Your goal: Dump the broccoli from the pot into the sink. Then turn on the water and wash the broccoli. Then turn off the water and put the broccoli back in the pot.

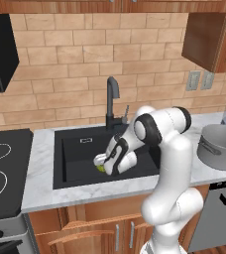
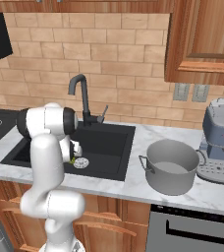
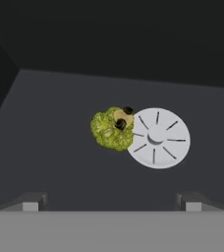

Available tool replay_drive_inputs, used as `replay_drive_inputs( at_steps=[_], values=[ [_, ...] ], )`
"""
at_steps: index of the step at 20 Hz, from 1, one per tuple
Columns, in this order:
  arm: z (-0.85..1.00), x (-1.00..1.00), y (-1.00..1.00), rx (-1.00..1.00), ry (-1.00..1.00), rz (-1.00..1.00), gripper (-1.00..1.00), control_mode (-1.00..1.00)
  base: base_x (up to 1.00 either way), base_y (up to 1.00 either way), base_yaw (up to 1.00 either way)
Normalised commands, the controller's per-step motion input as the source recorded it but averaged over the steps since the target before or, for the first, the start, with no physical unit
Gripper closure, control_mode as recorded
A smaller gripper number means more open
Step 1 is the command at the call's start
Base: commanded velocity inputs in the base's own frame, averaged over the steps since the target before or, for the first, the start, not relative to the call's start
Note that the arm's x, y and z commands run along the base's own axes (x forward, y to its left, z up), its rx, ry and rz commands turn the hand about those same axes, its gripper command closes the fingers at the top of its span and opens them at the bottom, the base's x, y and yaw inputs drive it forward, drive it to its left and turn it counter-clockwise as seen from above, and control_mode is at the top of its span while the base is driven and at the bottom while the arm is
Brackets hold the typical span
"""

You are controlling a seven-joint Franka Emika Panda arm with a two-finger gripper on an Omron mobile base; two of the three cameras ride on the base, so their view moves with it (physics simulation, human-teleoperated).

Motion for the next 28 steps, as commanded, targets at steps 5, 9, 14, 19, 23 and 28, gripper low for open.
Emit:
replay_drive_inputs(
  at_steps=[5, 9, 14, 19, 23, 28],
  values=[
    [-0.14, 0.00, 0.07, 0.00, 0.00, 0.00, -1.00, -1.00, 0.00, 0.00, 0.00],
    [-0.13, 0.00, 0.00, 0.00, 0.00, -0.02, -1.00, -1.00, 0.00, 0.00, 0.00],
    [-0.17, 0.05, 0.00, 0.00, 0.00, -0.02, -1.00, -1.00, 0.00, 0.00, 0.00],
    [-0.18, 0.20, 0.01, 0.00, 0.00, -0.01, -1.00, -1.00, 0.00, 0.00, 0.00],
    [-0.18, 0.31, 0.02, 0.00, 0.00, 0.00, -1.00, -1.00, 0.00, 0.00, 0.00],
    [-0.19, 0.33, 0.00, 0.00, 0.00, 0.00, -1.00, -1.00, 0.00, 0.00, 0.00]
  ],
)
